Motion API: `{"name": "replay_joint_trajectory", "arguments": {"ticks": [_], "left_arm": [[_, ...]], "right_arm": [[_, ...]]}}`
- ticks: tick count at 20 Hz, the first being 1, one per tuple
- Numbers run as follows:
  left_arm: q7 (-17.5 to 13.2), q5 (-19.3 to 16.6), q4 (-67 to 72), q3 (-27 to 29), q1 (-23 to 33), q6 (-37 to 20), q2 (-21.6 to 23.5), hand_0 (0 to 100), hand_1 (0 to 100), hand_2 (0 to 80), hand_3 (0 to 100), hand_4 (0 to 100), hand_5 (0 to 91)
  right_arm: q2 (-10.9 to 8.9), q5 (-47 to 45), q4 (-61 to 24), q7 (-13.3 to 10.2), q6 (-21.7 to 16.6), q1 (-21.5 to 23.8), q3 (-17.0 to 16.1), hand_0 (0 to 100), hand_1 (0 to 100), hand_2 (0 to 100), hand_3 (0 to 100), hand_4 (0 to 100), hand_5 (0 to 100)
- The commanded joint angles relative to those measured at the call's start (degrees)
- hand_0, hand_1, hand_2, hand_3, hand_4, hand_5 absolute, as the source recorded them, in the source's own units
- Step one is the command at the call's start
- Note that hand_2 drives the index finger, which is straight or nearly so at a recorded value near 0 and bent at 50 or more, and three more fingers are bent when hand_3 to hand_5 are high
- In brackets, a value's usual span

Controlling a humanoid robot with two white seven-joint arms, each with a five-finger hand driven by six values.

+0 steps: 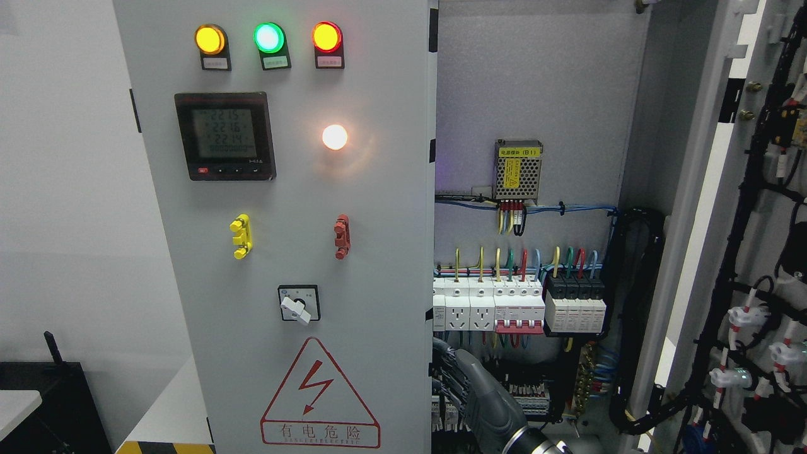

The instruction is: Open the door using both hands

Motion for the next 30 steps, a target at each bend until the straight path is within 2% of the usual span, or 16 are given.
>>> {"name": "replay_joint_trajectory", "arguments": {"ticks": [1,8,30], "left_arm": [[-0.06,-0.04,0.0,0.0,-1.85,-0.19,0.0,0,0,0.0,0,0,0.0],[-0.06,0.05,0.0,0.0,-1.85,-0.19,0.0,0,0,0.0,0,0,0.0],[-0.06,0.05,0.0,0.0,-1.85,-0.27,0.0,0,0,0.0,0,0,0.0]], "right_arm": [[0.52,-0.03,2.61,-0.04,-0.14,-1.11,-0.36,38,0,0,0,0,0],[0.61,-0.11,3.14,1.02,-0.32,-1.28,-0.36,38,0,0,0,0,0],[0.7,-1.96,3.93,1.1,-0.4,-2.08,-0.45,38,0,0,0,0,0]]}}
